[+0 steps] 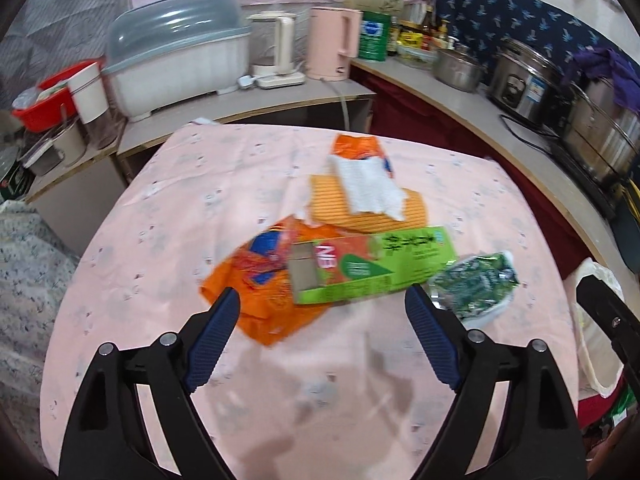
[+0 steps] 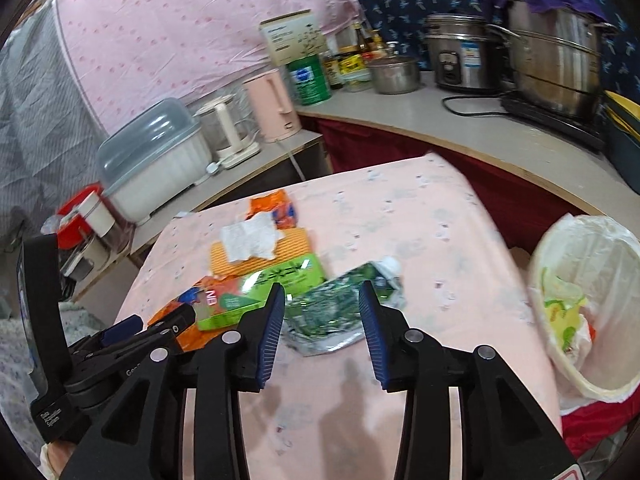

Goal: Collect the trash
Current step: 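Grasp the white paper towel with the right gripper while the left grasps the orange snack bag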

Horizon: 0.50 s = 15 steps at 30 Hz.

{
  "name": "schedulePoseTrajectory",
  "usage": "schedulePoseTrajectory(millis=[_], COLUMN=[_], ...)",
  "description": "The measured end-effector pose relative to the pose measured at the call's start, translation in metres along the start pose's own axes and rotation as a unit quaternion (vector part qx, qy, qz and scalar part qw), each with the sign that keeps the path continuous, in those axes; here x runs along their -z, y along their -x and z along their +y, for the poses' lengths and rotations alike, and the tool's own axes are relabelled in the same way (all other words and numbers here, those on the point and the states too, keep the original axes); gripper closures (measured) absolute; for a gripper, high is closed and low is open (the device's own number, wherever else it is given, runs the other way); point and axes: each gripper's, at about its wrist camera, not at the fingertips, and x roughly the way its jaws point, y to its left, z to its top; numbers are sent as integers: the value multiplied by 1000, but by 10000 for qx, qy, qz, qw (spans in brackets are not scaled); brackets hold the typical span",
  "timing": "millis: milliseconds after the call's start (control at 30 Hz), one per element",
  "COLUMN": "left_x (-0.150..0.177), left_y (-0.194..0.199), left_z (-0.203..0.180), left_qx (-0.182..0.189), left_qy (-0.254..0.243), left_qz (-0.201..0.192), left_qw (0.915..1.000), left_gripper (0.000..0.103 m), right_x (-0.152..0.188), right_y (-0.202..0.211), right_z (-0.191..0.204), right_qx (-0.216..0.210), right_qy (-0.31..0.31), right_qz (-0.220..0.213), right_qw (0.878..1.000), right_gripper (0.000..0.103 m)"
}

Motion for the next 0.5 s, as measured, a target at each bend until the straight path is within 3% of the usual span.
schedulePoseTrajectory(millis=[233, 500], left_x=[-10, -17], left_y=[-19, -48], left_z=[42, 61], left_qx=[-134, -89], left_qy=[377, 536], left_qz=[156, 366], left_qw=[9991, 9979], left_gripper=[21, 21], right_x=[-6, -17], right_y=[-35, -90], right_z=[41, 75], right_qx=[-228, -402], right_qy=[273, 454], right_qz=[210, 478], right_qw=[9991, 9970], right_gripper=[63, 63])
